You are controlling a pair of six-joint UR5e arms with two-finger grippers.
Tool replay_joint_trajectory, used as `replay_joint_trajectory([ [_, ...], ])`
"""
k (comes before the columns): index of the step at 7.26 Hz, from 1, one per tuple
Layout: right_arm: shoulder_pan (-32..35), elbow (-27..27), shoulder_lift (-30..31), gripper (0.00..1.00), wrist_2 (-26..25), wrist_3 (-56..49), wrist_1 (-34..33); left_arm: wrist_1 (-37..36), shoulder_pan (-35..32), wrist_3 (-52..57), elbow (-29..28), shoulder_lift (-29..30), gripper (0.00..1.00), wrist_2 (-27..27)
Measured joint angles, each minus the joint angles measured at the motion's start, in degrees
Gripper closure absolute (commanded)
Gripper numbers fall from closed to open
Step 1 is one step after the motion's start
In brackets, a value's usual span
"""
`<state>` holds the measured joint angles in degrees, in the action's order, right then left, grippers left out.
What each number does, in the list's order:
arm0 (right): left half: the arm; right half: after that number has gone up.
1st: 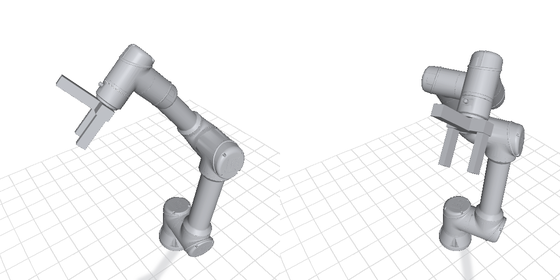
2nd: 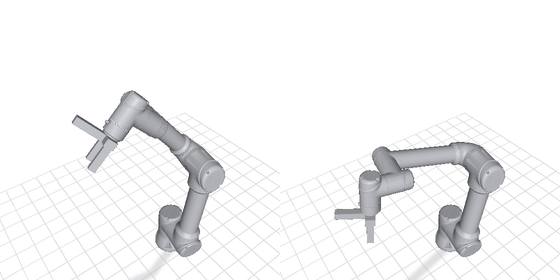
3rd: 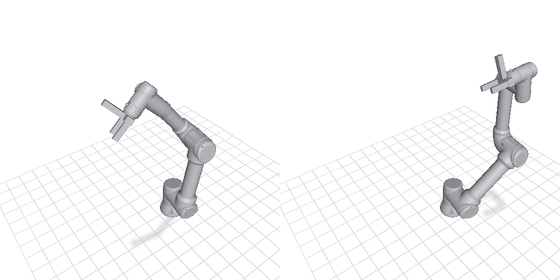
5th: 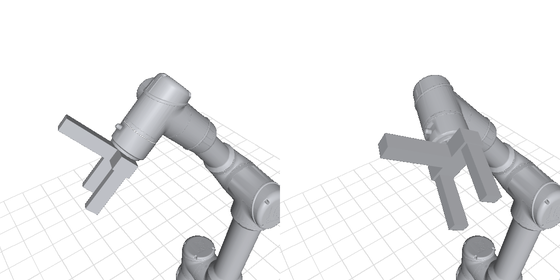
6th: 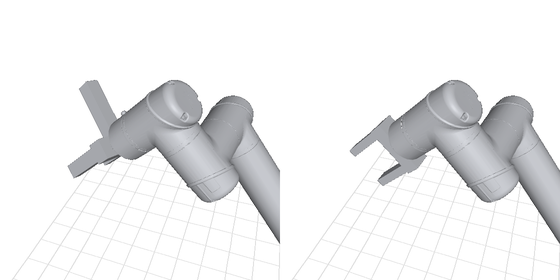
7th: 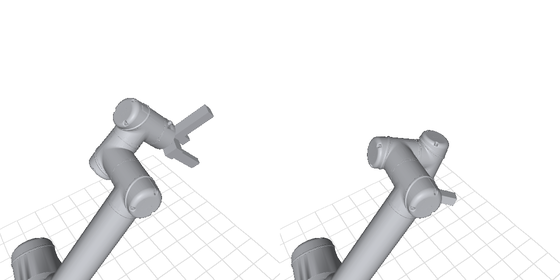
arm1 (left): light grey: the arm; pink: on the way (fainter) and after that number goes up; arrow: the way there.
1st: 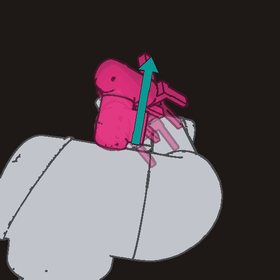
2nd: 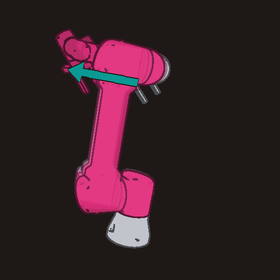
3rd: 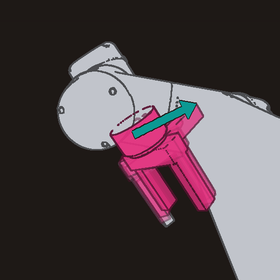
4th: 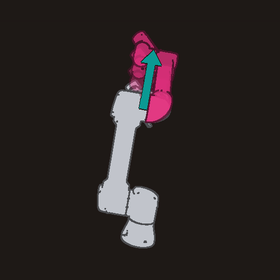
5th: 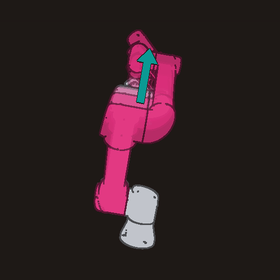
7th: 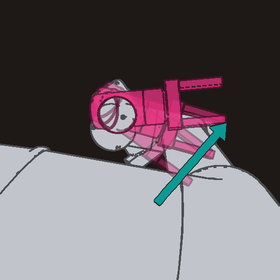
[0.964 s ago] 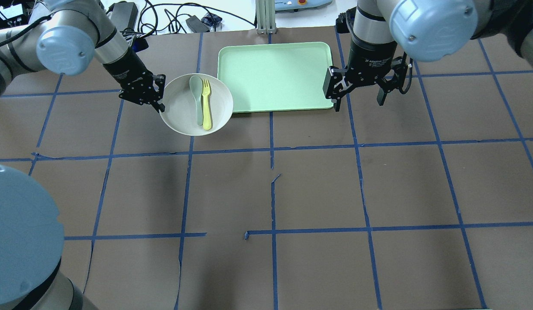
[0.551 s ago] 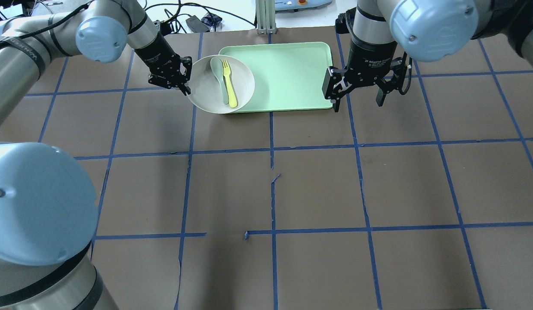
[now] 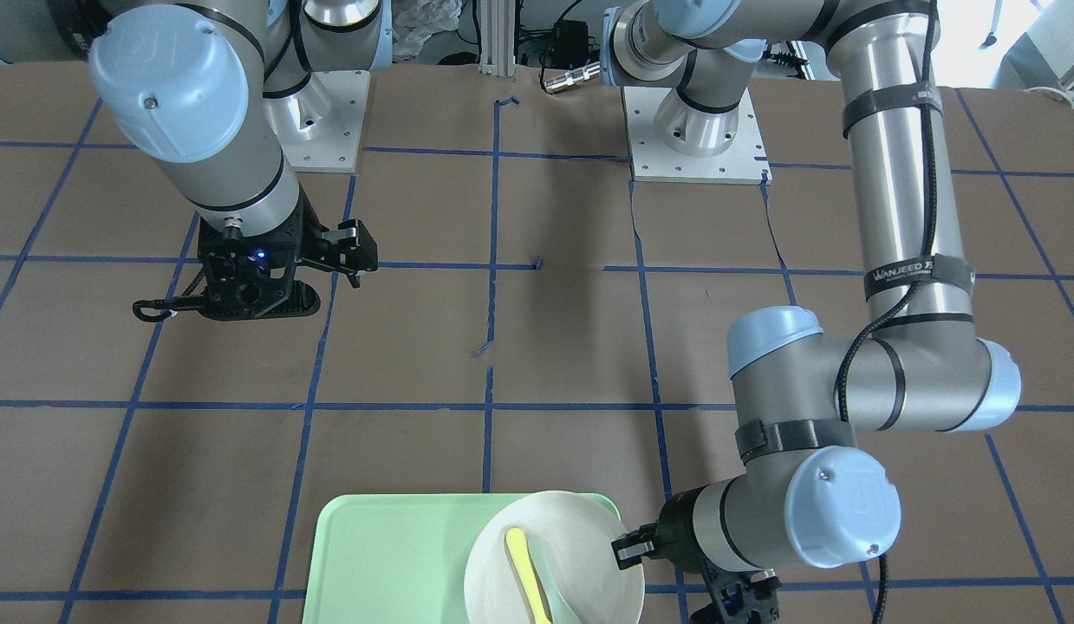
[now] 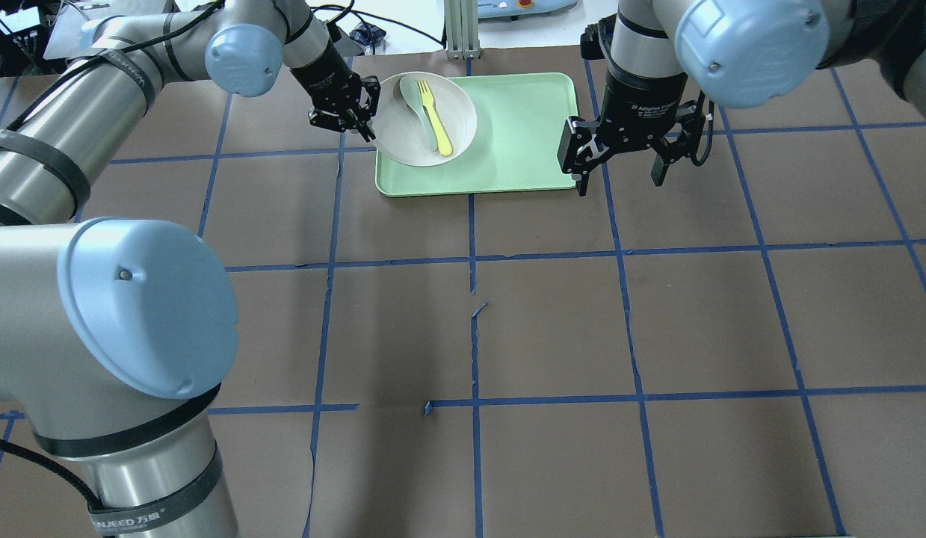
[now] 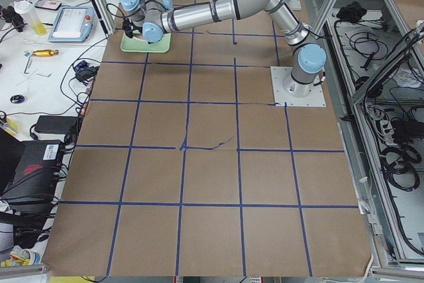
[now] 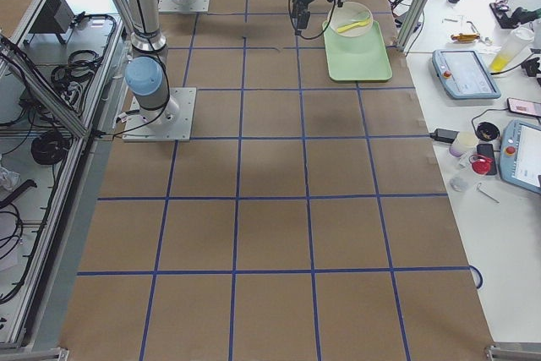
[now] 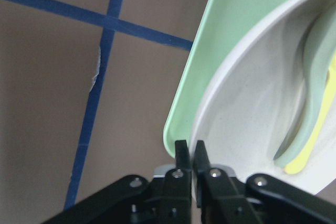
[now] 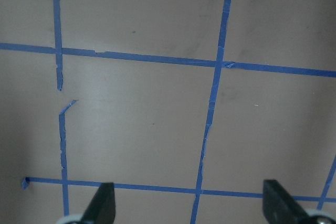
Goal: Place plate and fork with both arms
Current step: 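Lift and carry the plate with the left gripper onto the green tray, then open the left gripper to release the plate while the right gripper approaches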
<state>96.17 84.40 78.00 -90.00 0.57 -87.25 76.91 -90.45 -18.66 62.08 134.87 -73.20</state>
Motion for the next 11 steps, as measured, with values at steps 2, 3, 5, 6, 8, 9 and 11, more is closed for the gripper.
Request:
replay_joint_trajectory([
  [2, 0.23, 0.01, -0.03, 0.0, 0.0, 0.11, -0.03, -1.86, -1.08, -1.14, -1.47, 2.68, 1.0, 0.17],
  [3, 0.4, 0.01, -0.03, 0.0, 0.0, 0.15, -0.03, -2.48, -1.23, -1.77, -2.05, 3.54, 1.0, 0.88],
  [5, 0.72, 0.05, -0.04, 0.0, 0.0, 0.21, -0.05, -2.79, -1.4, -3.42, -3.37, 4.75, 1.0, 3.28],
  [6, 0.8, 0.06, -0.04, 0.0, 0.02, 0.21, -0.07, -2.45, -1.67, -3.3, -3.28, 5.11, 1.0, 3.72],
  [8, 0.92, 0.06, -0.1, 0.0, 0.02, 0.22, -0.2, -1.59, -3.07, -2.29, -1.82, 5.35, 1.0, 3.92],
  [9, 0.94, 0.06, -0.11, 0.0, -0.01, 0.22, -0.31, -1.5, -3.53, -2.01, -1.32, 5.36, 1.0, 3.96],
  [11, 0.95, 0.05, -0.12, 0.0, -0.06, 0.22, -0.48, -1.72, -3.96, -0.81, -0.94, 5.25, 0.0, 4.02],
])
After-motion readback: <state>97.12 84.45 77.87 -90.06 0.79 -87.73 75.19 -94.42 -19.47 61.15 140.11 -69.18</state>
